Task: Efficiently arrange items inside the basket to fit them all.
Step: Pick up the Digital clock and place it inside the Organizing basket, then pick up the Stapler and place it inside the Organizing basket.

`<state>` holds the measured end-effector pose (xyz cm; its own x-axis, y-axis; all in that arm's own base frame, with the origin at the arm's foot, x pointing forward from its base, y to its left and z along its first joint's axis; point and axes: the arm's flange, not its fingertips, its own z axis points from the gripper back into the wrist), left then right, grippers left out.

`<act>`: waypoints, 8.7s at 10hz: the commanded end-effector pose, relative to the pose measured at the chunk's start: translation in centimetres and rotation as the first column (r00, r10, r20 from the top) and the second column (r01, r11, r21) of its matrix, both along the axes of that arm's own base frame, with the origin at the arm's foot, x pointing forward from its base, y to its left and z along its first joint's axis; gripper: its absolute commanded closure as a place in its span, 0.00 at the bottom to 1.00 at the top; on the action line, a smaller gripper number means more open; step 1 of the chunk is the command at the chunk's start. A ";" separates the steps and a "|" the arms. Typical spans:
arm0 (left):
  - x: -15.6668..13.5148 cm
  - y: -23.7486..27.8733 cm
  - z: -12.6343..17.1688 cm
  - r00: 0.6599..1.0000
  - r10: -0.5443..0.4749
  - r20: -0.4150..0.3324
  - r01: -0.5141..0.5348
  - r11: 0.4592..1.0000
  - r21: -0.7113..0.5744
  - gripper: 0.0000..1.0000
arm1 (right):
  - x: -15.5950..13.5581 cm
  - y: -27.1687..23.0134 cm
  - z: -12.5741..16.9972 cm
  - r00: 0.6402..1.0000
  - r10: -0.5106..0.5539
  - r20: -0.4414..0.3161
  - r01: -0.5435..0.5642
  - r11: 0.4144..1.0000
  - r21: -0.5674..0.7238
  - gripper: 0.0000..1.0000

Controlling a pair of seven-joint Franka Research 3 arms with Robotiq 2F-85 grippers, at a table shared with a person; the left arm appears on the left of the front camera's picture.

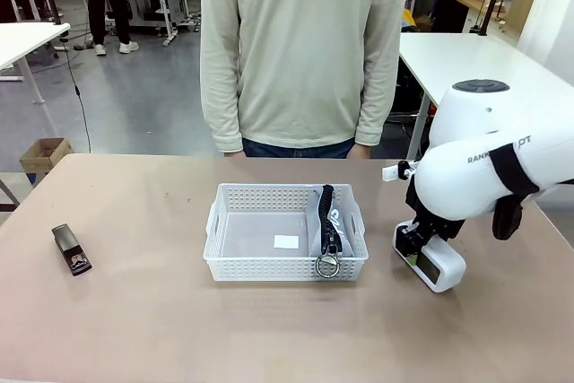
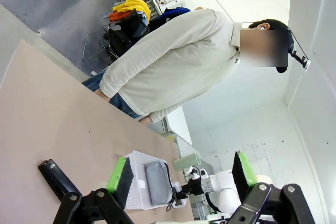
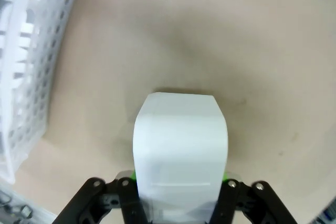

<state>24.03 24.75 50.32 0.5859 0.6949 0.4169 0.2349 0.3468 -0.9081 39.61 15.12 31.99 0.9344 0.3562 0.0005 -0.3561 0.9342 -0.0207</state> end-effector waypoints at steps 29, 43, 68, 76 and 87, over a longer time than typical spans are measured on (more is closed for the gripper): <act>0.1 0.0 0.1 1.000 0.000 0.030 0.000 1.000 0.003 0.00 | 3.3 31.4 2.5 0.864 0.500 0.059 -0.500 0.866 -0.006 0.48; 0.1 0.0 0.1 1.000 0.000 0.030 0.000 1.000 0.003 0.00 | 1.0 22.3 13.3 0.953 0.296 0.064 -0.297 0.955 0.004 0.00; 0.1 0.0 0.1 1.000 0.000 0.030 0.000 1.000 0.003 0.00 | -9.8 -30.5 10.1 0.877 -0.446 -0.179 0.319 0.262 0.911 0.00; 2.7 -5.0 -0.4 0.949 -0.164 -0.269 0.261 0.886 0.384 0.00 | -9.8 -30.5 10.1 0.877 -0.446 -0.179 0.319 0.262 0.911 0.00; 10.8 -19.6 -2.9 0.820 -0.167 -0.547 0.571 0.185 0.800 0.00 | -9.8 -30.5 10.1 0.877 -0.446 -0.179 0.319 0.262 0.911 0.00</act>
<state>35.29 4.52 46.78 0.8666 -0.3771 0.3267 0.4225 0.9030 -0.0786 29.76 -15.26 41.94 0.9355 -0.3235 0.1421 0.0123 0.4318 0.9019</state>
